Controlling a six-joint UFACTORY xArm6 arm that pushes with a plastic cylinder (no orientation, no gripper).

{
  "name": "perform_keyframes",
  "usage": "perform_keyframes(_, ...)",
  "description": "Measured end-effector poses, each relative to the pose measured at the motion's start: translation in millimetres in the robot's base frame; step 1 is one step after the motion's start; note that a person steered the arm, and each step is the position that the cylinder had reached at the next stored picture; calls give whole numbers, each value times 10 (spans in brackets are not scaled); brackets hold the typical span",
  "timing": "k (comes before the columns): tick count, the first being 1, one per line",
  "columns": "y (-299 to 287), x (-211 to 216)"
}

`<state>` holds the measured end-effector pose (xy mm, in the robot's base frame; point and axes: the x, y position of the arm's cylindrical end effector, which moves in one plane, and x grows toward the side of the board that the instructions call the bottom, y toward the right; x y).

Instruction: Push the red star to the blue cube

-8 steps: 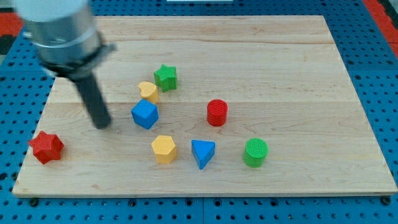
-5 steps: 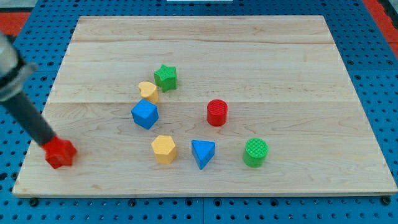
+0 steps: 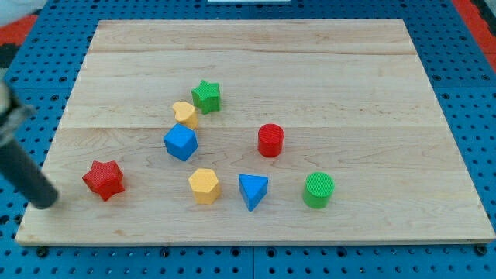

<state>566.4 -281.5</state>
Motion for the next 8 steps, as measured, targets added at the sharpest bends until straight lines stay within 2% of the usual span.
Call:
perform_keyframes(1, 322, -62)
perform_keyframes(2, 1094, -103)
perform_keyframes(3, 1132, -106)
perform_keyframes(4, 444, -228)
perform_keyframes(6, 1381, -394)
perform_keyframes(8, 1366, -404)
